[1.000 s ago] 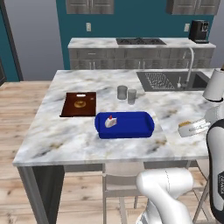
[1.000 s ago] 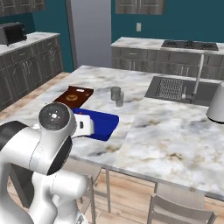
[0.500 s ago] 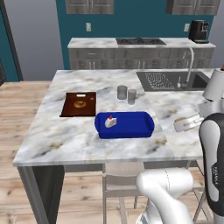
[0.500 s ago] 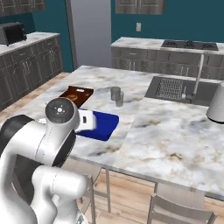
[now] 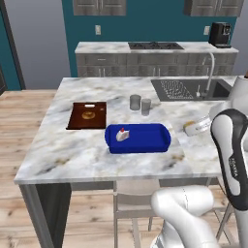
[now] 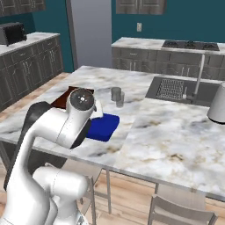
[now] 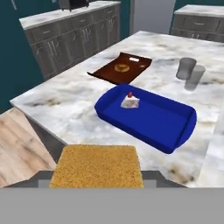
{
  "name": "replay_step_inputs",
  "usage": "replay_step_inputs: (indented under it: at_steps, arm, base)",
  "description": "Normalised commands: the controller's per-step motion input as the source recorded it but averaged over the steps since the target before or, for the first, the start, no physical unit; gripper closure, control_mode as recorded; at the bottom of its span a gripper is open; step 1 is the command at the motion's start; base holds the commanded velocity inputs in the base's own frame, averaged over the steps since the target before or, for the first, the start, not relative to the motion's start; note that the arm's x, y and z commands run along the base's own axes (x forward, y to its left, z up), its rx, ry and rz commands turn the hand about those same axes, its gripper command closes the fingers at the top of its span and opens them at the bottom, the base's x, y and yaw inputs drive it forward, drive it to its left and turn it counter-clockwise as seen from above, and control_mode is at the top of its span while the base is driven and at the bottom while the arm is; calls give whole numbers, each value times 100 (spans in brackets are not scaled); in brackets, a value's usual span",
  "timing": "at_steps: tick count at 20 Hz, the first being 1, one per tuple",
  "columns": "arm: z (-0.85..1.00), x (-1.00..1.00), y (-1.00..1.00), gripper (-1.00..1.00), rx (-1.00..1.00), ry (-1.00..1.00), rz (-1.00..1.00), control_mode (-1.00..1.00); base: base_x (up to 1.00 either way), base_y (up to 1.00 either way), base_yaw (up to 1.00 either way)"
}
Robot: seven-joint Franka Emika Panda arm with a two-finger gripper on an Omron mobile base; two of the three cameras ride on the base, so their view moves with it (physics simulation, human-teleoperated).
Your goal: Take the cakes from the fridge and place them on the empty tray on the dining counter.
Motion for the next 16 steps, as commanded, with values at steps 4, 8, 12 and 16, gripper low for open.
replay_step_inputs:
  at_steps: [4,8,12,16]
  arm:
    - [-12,21,-1,100,-2,-4,22,-100]
    - [-21,14,0,100,-8,-2,24,-100]
    - [-44,2,0,100,-17,-8,23,-100]
    - [-49,0,0,100,-18,-23,19,-100]
  base:
    - [0,0,0]
    - [0,0,0]
    - [0,0,0]
    - [0,0,0]
